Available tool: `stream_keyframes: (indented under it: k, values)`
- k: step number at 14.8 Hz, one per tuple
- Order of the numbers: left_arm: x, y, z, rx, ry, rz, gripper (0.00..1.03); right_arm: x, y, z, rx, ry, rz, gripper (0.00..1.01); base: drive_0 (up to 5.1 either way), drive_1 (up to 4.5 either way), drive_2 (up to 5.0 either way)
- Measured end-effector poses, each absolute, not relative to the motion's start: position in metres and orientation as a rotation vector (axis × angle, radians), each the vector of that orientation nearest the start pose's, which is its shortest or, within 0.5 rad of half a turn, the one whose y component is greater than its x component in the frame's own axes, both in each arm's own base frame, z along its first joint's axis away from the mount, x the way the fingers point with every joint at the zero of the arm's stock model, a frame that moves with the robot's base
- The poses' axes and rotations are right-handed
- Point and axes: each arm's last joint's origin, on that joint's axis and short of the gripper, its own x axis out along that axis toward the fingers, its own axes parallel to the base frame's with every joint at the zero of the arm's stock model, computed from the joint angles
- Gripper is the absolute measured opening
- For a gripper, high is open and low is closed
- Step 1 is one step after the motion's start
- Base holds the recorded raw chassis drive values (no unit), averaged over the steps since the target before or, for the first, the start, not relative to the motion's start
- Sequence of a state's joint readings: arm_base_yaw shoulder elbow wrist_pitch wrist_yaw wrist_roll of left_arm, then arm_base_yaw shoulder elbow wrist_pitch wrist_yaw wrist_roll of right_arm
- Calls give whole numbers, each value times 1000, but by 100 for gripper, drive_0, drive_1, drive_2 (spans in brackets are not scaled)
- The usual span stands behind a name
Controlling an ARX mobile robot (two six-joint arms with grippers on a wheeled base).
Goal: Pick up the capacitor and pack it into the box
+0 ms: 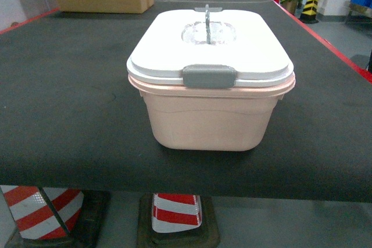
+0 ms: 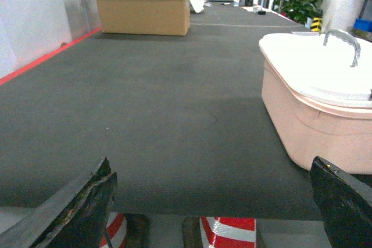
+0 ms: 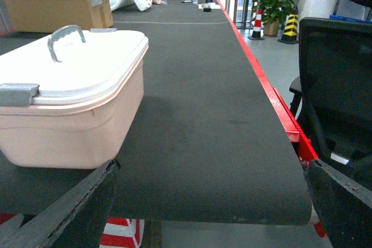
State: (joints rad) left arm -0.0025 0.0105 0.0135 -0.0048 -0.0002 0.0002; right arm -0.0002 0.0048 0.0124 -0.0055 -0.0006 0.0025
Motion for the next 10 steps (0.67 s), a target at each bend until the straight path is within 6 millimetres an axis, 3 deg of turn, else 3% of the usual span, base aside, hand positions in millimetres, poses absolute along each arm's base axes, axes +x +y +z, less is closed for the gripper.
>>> stream_keyframes:
  k: [10]
  values:
    - [98,0,167,1,2,-2,98,97,0,167,2,-2,0,98,0,0,0]
